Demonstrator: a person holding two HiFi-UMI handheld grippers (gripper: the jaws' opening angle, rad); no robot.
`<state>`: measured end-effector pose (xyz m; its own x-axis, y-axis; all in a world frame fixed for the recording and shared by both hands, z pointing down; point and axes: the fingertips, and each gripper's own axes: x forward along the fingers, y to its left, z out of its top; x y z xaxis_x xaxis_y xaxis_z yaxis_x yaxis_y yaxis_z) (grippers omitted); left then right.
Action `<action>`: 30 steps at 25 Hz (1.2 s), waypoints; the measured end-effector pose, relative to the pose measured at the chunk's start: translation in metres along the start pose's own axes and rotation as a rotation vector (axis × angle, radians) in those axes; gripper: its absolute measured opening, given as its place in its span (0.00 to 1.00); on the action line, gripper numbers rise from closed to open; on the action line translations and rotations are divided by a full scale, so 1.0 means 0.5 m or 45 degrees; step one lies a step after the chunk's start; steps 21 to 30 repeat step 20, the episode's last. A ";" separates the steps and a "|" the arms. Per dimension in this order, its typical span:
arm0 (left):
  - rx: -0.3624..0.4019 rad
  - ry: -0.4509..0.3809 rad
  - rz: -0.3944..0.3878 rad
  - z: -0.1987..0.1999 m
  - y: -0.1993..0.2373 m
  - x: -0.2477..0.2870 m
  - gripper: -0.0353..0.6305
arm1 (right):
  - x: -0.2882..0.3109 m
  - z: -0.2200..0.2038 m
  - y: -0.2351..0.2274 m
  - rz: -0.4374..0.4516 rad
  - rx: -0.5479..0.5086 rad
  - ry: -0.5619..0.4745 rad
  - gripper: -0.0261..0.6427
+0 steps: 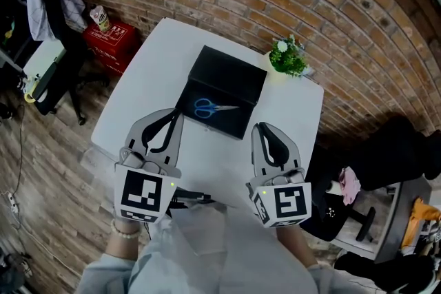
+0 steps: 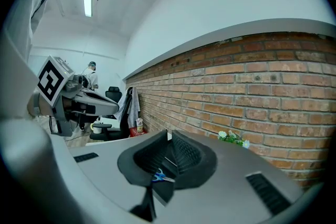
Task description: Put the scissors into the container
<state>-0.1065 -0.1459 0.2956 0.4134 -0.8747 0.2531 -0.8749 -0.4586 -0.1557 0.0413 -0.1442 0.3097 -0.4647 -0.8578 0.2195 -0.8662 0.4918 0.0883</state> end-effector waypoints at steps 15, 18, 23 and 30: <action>0.008 0.025 -0.045 -0.009 -0.007 0.001 0.08 | -0.006 -0.001 0.006 -0.026 -0.004 0.015 0.12; 0.003 0.021 -0.047 -0.010 -0.006 0.002 0.08 | -0.005 -0.003 0.009 -0.022 -0.005 0.019 0.12; 0.001 0.019 -0.048 -0.010 -0.005 0.003 0.08 | -0.004 -0.004 0.011 -0.020 -0.005 0.020 0.12; 0.001 0.019 -0.048 -0.010 -0.005 0.003 0.08 | -0.004 -0.004 0.011 -0.020 -0.005 0.020 0.12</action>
